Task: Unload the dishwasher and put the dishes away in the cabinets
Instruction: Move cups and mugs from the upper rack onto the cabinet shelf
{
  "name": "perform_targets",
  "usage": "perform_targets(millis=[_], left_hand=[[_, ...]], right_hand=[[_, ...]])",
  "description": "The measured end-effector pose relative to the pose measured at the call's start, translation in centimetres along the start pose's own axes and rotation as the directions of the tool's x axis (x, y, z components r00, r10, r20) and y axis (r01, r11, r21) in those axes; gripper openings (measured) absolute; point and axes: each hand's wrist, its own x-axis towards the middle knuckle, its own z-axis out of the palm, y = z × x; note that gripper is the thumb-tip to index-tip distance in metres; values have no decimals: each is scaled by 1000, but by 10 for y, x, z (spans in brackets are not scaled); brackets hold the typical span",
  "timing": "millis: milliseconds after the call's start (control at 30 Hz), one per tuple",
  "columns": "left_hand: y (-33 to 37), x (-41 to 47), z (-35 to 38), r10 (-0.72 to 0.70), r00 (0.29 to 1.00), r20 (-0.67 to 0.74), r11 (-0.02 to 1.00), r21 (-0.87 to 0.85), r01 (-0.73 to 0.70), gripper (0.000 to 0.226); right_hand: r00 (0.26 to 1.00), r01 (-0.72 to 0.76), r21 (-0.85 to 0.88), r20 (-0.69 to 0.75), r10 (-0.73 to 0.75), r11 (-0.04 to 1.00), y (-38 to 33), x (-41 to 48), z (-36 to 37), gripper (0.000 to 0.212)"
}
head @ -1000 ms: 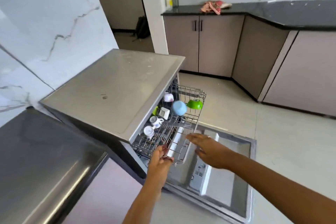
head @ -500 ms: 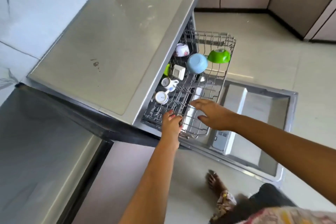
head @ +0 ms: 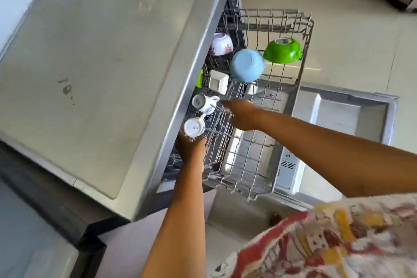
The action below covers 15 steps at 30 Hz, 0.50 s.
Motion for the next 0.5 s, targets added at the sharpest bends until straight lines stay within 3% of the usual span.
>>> perform_targets(millis=[233,500], left_hand=[[-7,42,23,32,997,64,952,303,-50,61],[-8,43,23,120,991,66,908,395,-136,52]], right_hand=[[998,-8,12,-61,9,1000,14,67,11,75],[992,-87,-42,-95,83,995,12,106,32,43]])
